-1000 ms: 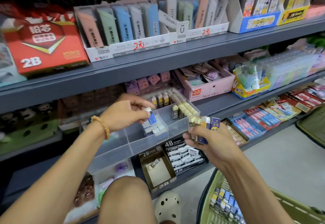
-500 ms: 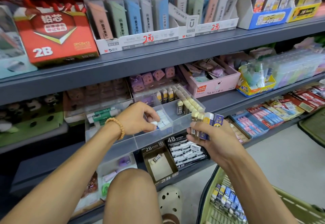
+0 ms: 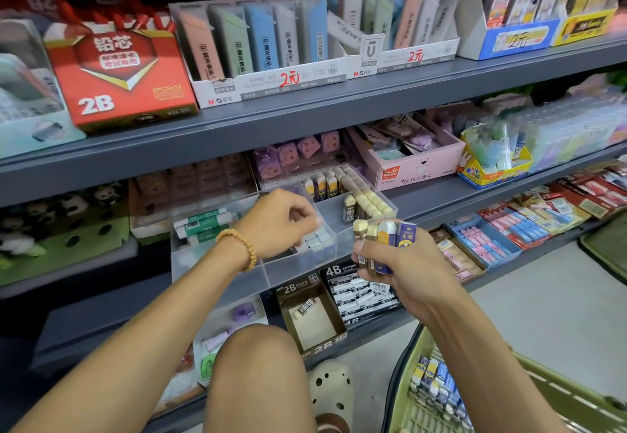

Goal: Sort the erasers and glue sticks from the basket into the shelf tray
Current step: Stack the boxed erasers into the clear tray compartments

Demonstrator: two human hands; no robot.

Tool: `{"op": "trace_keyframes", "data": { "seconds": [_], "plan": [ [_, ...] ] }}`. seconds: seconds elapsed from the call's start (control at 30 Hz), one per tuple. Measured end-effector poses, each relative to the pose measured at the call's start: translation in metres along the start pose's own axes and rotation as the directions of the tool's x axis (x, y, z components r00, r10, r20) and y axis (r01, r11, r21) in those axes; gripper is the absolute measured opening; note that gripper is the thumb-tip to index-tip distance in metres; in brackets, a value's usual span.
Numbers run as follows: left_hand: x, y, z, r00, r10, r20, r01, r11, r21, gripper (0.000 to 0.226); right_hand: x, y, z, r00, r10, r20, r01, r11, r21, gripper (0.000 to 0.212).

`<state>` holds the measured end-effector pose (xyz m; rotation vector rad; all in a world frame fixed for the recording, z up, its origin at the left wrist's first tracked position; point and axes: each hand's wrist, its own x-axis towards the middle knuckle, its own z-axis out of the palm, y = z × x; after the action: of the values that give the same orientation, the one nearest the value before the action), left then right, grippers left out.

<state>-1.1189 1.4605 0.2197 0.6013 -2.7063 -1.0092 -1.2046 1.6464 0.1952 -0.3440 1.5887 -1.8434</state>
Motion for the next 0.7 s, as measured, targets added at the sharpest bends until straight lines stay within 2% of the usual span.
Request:
{"op": "trace_keyframes", "data": {
  "seconds": [0.13, 0.27, 0.43, 0.53, 0.7],
  "plan": [
    [-0.002, 0.026, 0.006, 0.994, 0.044, 0.102, -0.011, 0.952, -0.305, 0.012, 0.000, -0.005, 0.004, 0.997, -0.076, 0.033, 0.079, 0.991, -0.105, 0.017],
    [0.003, 0.035, 0.008, 0.989, 0.072, 0.127, -0.012, 0.908, -0.419, 0.008, 0.001, -0.009, 0.003, 0.992, -0.118, 0.055, 0.125, 0.978, -0.166, 0.011],
    [0.015, 0.037, 0.001, 0.988, 0.049, 0.144, 0.020, 0.897, -0.442, 0.012, 0.007, -0.008, -0.002, 0.994, -0.108, 0.010, 0.109, 0.991, -0.081, 0.013],
    [0.026, 0.033, -0.004, 0.998, -0.023, 0.063, 0.050, 0.886, -0.461, 0.010, 0.011, -0.008, -0.013, 0.994, -0.051, -0.093, 0.056, 0.997, 0.046, 0.008],
    [0.055, 0.022, 0.007, 0.997, -0.054, -0.056, 0.041, 0.977, -0.210, 0.012, 0.015, -0.002, -0.034, 0.981, 0.019, -0.193, 0.007, 0.991, 0.133, 0.005]
  ]
}}
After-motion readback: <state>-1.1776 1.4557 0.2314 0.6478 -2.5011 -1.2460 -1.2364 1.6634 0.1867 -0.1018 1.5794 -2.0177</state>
